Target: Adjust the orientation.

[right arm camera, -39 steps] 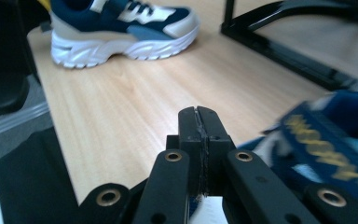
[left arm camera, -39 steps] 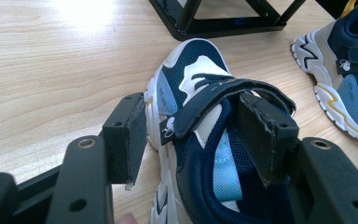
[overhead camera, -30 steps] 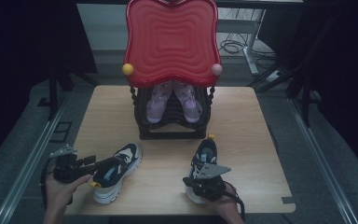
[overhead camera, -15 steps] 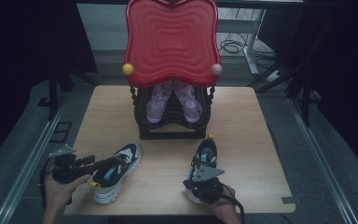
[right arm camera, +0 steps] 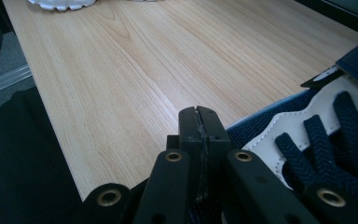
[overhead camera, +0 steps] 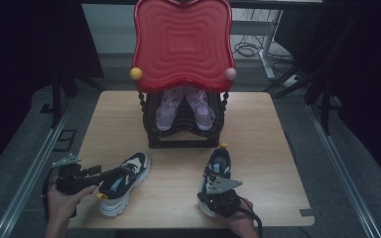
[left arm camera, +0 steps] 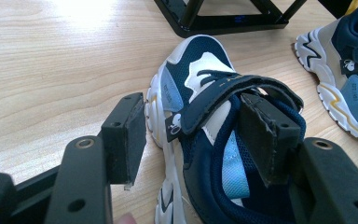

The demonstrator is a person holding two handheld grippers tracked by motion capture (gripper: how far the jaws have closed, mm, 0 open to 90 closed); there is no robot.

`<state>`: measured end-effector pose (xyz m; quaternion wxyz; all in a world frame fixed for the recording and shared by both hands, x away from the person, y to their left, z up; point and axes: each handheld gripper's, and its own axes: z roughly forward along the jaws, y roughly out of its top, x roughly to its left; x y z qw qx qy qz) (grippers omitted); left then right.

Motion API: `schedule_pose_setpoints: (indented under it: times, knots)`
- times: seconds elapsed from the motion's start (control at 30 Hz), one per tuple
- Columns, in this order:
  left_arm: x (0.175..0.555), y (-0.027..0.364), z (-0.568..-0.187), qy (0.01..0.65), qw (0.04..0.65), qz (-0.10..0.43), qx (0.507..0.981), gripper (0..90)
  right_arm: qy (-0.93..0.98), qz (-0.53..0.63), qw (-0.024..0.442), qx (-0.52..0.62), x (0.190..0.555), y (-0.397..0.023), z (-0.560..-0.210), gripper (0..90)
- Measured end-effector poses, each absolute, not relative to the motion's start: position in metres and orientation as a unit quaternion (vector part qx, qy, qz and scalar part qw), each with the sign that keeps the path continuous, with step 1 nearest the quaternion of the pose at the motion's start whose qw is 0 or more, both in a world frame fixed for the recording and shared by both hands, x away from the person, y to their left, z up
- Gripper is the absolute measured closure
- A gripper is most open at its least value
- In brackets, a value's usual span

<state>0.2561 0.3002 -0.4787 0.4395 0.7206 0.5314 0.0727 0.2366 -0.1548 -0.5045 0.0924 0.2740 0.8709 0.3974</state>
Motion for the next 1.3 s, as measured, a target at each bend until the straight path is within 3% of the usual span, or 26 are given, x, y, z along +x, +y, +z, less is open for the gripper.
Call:
schedule_pose_setpoints:
  times: [0.57, 1.3]
  knots:
    - [0.257, 0.301, -0.480, 0.531, 0.441, 0.069, 0.720, 41.8, 0.868, 0.396, 0.080, 0.290, 0.226, -0.180, -0.505, 89.5]
    - [0.259, 0.297, -0.484, 0.530, 0.435, 0.062, 0.725, 41.3, 0.842, 0.407, 0.071, 0.347, 0.228, -0.243, -0.505, 89.6]
